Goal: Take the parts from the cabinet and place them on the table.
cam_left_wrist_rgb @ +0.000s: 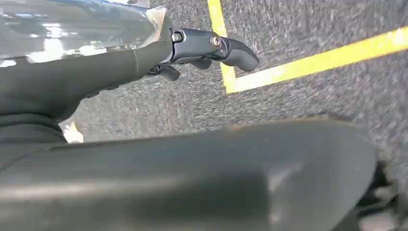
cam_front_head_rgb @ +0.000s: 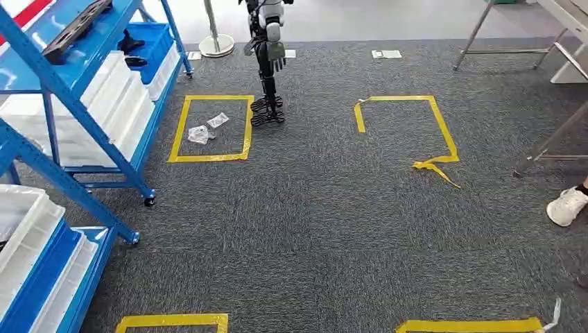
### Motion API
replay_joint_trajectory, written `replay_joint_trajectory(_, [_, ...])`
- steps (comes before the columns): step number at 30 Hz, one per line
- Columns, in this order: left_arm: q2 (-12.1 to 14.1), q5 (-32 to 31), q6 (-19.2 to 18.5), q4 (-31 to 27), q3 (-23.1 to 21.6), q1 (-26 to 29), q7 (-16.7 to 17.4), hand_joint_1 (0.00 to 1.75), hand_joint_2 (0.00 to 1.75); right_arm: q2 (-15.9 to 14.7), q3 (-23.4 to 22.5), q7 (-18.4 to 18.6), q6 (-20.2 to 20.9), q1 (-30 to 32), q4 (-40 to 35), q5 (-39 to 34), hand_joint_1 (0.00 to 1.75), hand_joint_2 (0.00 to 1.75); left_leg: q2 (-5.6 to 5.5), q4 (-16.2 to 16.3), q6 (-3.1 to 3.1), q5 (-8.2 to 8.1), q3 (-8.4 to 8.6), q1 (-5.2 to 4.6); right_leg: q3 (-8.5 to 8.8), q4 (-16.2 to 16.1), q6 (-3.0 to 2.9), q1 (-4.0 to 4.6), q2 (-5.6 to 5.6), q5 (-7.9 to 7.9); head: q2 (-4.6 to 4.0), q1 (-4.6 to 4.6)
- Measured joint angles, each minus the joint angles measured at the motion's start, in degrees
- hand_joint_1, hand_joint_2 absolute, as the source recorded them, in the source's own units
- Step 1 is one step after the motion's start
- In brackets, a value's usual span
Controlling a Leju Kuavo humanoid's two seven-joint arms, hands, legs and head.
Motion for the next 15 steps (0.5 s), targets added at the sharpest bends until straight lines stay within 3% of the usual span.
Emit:
replay_joint_trajectory(2, [0.11,0.13,0.02,0.0,0.0,0.15,0.07,0.0,0.0,0.26,0.02,0.15,0.44,-0.44,0.0,0.33,0.0,1.75,-1.7,-0.54,0.53,0.28,-0.13,-0.14,0.56,-0.32,0.5,0.02,-1.59,-0.14,0.0,-0.09])
replay_joint_trajectory(3, [0.17,0.13,0.09,0.0,0.0,0.21,0.07,0.0,0.0,0.46,0.02,0.22,0.44,-0.45,-0.02,0.37,0.0,1.75,-2.4,-1.27,0.9,0.85,0.59,0.71,0.18,0.44,0.82,-0.1,0.15,-0.73,0.0,-0.02])
replay_joint_trajectory(4, [0.22,0.11,0.11,0.0,0.0,0.11,-0.09,0.0,0.0,0.39,0.02,0.24,0.44,-0.33,0.0,0.35,0.0,1.75,-3.21,-1.49,1.32,1.07,0.59,0.79,-0.72,2.59,0.61,-0.27,3.46,-1.96,0.0,0.2])
replay_joint_trajectory(5, [0.26,0.11,0.15,0.0,0.0,-0.09,-0.28,0.0,0.0,0.61,0.02,0.24,0.44,-0.19,0.0,0.2,0.0,1.75,-4.11,-1.49,1.52,1.19,0.4,0.85,-2.85,7.03,0.2,-0.4,5.53,-3.95,0.0,0.18])
replay_joint_trajectory(7, [0.24,0.02,0.06,0.0,-0.02,-0.01,-0.42,0.0,0.0,0.66,-0.11,0.15,0.44,-0.47,-0.02,-0.15,0.0,1.75,-5.84,-1.45,1.52,1.24,0.24,0.9,-7.24,15.92,0.06,-0.49,6.43,-7.11,0.0,0.33])
replay_joint_trajectory(8, [0.24,0.02,0.06,0.0,0.0,0.05,-0.42,0.0,0.0,0.68,-0.11,0.15,0.44,-0.69,-0.02,-0.13,0.0,1.75,-6.65,-1.43,1.47,1.27,0.26,0.93,-8.3,18.02,0.45,-0.55,6.45,-7.33,0.0,0.31])
replay_joint_trajectory(9, [0.24,-0.07,0.04,0.0,-0.02,0.09,-0.42,0.0,0.0,0.72,-0.18,0.15,0.39,-0.68,-0.02,-0.29,0.0,1.75,-7.62,-1.39,1.4,1.31,0.33,1.01,-7.99,17.24,1.02,-0.69,6.5,-6.51,0.0,0.28])
replay_joint_trajectory(11, [0.31,-0.26,-0.02,0.0,-0.02,0.09,-0.39,0.0,0.0,0.72,-0.44,0.15,0.24,-0.62,-0.02,-0.46,0.0,1.75,-9.66,-1.17,1.03,1.37,0.42,1.32,-4.13,8.57,2.73,-1.33,7.14,-2.18,0.0,0.28])
replay_joint_trajectory(12, [0.35,-0.43,-0.04,0.0,-0.02,0.08,-0.39,0.0,0.0,0.74,-0.5,0.15,0.15,-0.32,-0.02,-0.59,0.0,1.75,-10.59,-0.82,0.63,1.28,0.27,1.49,-1.87,3.24,3.55,-1.88,9.04,0.06,0.0,0.37])
replay_joint_trajectory(13, [0.46,-0.5,-0.04,0.0,-0.02,0.06,-0.39,0.0,0.0,0.85,-0.55,0.13,0.15,0.13,0.02,-0.68,0.0,1.75,-11.25,-0.29,0.06,1.11,-0.15,1.25,-1.24,1.0,3.67,-2.29,11.72,0.09,0.0,0.44])
replay_joint_trajectory(14, [0.55,-0.52,-0.02,0.0,-0.02,0.05,-0.39,0.0,0.0,1.01,-0.57,0.0,0.11,0.01,0.0,-0.68,0.0,1.75,-11.77,0.0,-0.27,1.07,-0.53,1.18,-1.49,0.91,2.72,-2.02,11.07,0.32,0.0,0.42])
replay_joint_trajectory(15, [0.59,-0.5,0.04,0.0,-0.02,0.13,-0.39,0.0,0.0,1.07,-0.59,0.0,0.09,-0.03,0.0,-0.63,0.0,1.75,-12.09,-0.22,-0.57,1.26,-0.66,1.19,-1.51,0.97,2.18,-1.78,10.59,0.31,0.0,0.26])
